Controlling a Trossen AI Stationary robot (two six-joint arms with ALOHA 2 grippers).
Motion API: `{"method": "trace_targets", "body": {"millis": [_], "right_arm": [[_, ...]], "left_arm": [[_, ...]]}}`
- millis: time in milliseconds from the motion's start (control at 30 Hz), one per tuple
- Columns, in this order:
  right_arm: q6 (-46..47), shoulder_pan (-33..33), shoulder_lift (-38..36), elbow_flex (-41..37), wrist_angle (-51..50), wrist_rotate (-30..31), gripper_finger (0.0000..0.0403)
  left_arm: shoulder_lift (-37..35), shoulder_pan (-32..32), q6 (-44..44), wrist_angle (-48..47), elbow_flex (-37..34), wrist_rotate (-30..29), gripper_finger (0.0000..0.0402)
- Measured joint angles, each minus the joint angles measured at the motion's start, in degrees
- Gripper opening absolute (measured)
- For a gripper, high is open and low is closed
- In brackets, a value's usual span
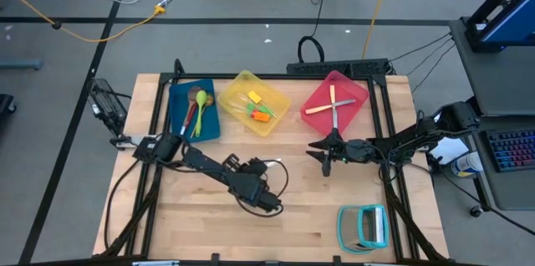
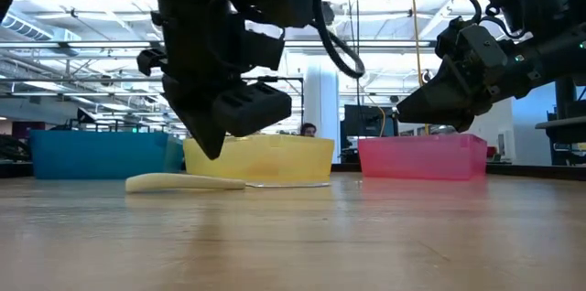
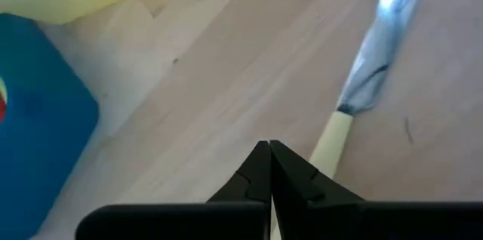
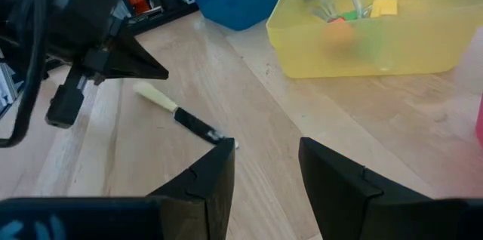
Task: Pick & Place Kitchen Items
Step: Put the yellow table knife into the red bin
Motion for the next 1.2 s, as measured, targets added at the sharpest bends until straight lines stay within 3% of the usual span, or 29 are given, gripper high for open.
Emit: {"method": "trace_targets", "body": {"millis": [300, 600, 767, 900, 1067, 1200], "right_arm": [[0.0, 0.0, 0.0, 0.0, -0.2, 0.0, 0.0141], [0.0, 0.0, 0.0, 0.0, -0.1, 0.0, 0.0141], [0.0, 0.0, 0.0, 0.0, 0.0, 0.0, 0.0141], [0.0, 0.0, 0.0, 0.0, -0.2, 0.0, 0.0141], [0.0, 0.0, 0.0, 0.0, -0.7, 0.0, 0.0141], [0.2, 0.0, 0.0, 0.0, -1.0, 0.0, 0.0141]], "left_arm": [[-0.4, 1.3, 10.9, 0.0, 0.0, 11.5, 0.0011], [-0.8, 2.4, 19.1, -0.9, 0.1, 13.5, 0.0100], [-1.7, 3.1, 20.0, 0.1, 0.1, 12.6, 0.0142], [-6.4, 3.2, 20.8, 1.0, 0.1, 12.2, 0.0157], [-15.2, 1.1, 22.2, 2.8, 0.1, 2.4, 0.0161], [-21.6, -1.8, 29.4, 8.3, -1.5, -2.2, 0.0161]]}}
